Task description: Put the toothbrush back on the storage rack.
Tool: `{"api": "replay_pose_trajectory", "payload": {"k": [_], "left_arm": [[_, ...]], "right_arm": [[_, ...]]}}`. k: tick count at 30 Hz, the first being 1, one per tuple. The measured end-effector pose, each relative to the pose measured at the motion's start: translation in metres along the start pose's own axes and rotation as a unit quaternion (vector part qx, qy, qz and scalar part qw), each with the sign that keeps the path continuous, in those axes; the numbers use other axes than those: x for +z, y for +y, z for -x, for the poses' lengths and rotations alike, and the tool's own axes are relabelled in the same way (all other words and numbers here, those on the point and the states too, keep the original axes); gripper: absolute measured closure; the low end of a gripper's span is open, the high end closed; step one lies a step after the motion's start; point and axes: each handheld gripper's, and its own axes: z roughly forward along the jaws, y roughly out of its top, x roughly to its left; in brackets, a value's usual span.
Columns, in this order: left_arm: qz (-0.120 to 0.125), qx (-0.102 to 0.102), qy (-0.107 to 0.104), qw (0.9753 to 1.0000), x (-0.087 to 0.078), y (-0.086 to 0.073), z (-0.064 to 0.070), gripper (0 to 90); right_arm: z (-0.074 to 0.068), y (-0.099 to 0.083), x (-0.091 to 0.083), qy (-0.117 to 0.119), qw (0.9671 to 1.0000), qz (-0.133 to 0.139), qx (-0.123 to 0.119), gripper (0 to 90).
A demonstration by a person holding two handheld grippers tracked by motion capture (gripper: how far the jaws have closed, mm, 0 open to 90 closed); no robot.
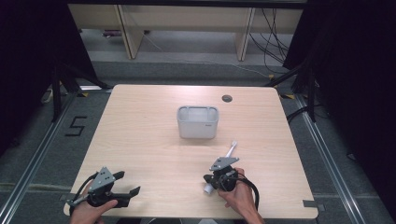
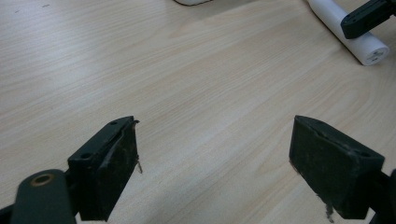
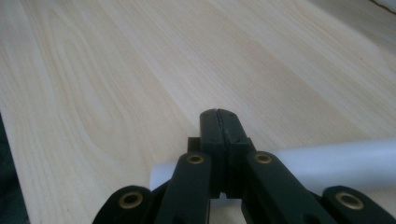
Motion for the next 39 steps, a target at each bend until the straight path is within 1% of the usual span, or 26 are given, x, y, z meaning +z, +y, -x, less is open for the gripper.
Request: {"api": "replay_pose_trajectory", "payload": {"k": [1,4,6,7,8,9,11,14,15,16,17,18,19,24,25,26,28,29,30,31,32,33,35,36,37,39], "left_arm": [[-0.001,0.000,0.001,1.0000,0.000,0.000,0.000,14.8],[0.001,-0.004,0.002,1.0000,0.000,0.000,0.001,14.8],[0.001,-0.003,0.001,1.0000,0.000,0.000,0.001,14.8],[0.001,-0.003,0.001,1.0000,0.000,0.000,0.001,14.8],[0.002,-0.004,0.001,1.0000,0.001,0.000,0.001,14.8],[0.002,-0.002,0.001,1.0000,0.000,0.000,0.001,14.8],[0.001,-0.004,0.003,1.0000,0.001,0.000,0.001,14.8],[0.001,-0.005,0.000,1.0000,0.002,0.000,0.001,14.8],[0.001,-0.003,-0.001,1.0000,0.002,0.000,0.001,14.9],[0.000,-0.004,0.000,1.0000,0.002,0.000,0.001,14.8],[0.000,-0.003,0.001,1.0000,0.001,0.000,0.001,14.8],[0.001,-0.004,0.002,1.0000,0.001,0.000,0.001,14.8],[0.002,-0.004,0.001,1.0000,0.001,0.000,0.001,14.8],[0.001,-0.004,0.002,1.0000,0.001,0.000,0.001,14.8],[0.002,-0.006,0.002,1.0000,0.002,0.000,0.001,14.8],[-0.002,-0.003,0.000,1.0000,0.002,0.000,0.000,14.9],[-0.002,-0.004,0.001,1.0000,0.002,0.000,0.000,14.8],[0.002,-0.008,0.001,1.0000,0.002,0.000,0.001,14.8],[-0.001,-0.005,0.001,1.0000,0.003,0.000,0.000,14.8],[-0.001,-0.005,0.001,1.0000,0.003,0.000,0.000,14.8],[-0.003,-0.005,0.004,1.0000,0.002,0.000,0.001,14.8],[-0.004,-0.005,0.005,1.0000,0.002,0.000,0.001,14.8],[0.000,-0.007,0.001,1.0000,0.003,0.000,0.000,14.8],[0.000,-0.007,0.001,1.0000,0.003,0.000,0.000,14.8],[0.002,-0.009,0.000,1.0000,0.003,0.000,0.000,14.8],[0.004,-0.010,0.000,0.9999,0.003,0.000,0.001,14.8]], "right_arm": [[0.001,-0.001,0.000,0.006,0.9999,0.006,-0.012,90.0],[0.002,-0.004,-0.006,0.005,0.9999,-0.002,-0.012,90.0],[0.001,-0.007,-0.008,0.000,1.0000,0.001,0.007,90.0],[0.001,-0.007,-0.008,0.000,1.0000,0.001,0.007,90.0],[0.005,-0.009,-0.011,0.000,1.0000,0.004,-0.005,90.0],[0.005,-0.010,-0.014,0.005,1.0000,0.000,0.002,90.0],[0.006,-0.011,-0.014,-0.002,1.0000,0.008,0.002,90.0],[0.007,-0.014,-0.018,-0.005,0.9998,0.006,0.019,90.0],[0.009,-0.015,-0.019,-0.002,0.9999,0.011,0.012,90.0],[0.009,-0.015,-0.021,0.001,0.9999,0.001,0.011,90.0],[0.010,-0.016,-0.020,-0.008,0.9999,0.010,0.010,90.0],[0.010,-0.016,-0.022,0.000,0.9999,0.004,0.012,90.0],[0.009,-0.018,-0.023,-0.005,0.9997,0.008,0.022,89.9],[0.011,-0.016,-0.026,0.000,0.9998,0.011,0.019,86.9],[0.010,-0.015,-0.028,-0.008,0.9994,0.014,0.031,83.6],[0.011,-0.014,-0.030,-0.003,0.9994,0.015,0.030,77.6],[0.017,-0.010,-0.032,-0.028,0.9986,0.027,0.037,65.0],[0.020,-0.007,-0.036,-0.034,0.9981,0.009,0.050,59.4],[0.025,-0.002,-0.038,-0.044,0.9967,0.009,0.067,52.6],[0.029,0.000,-0.038,-0.049,0.9960,0.009,0.074,49.6],[0.032,0.003,-0.037,-0.048,0.9955,-0.005,0.081,46.7],[0.035,0.005,-0.036,-0.048,0.9952,-0.016,0.083,45.9],[0.040,0.009,-0.034,-0.065,0.9942,-0.021,0.083,41.8],[0.040,0.009,-0.034,-0.065,0.9942,-0.021,0.083,41.8],[0.040,0.012,-0.032,-0.063,0.9922,-0.039,0.101,40.2],[0.043,0.019,-0.026,-0.063,0.9907,-0.066,0.101,35.3]]}}
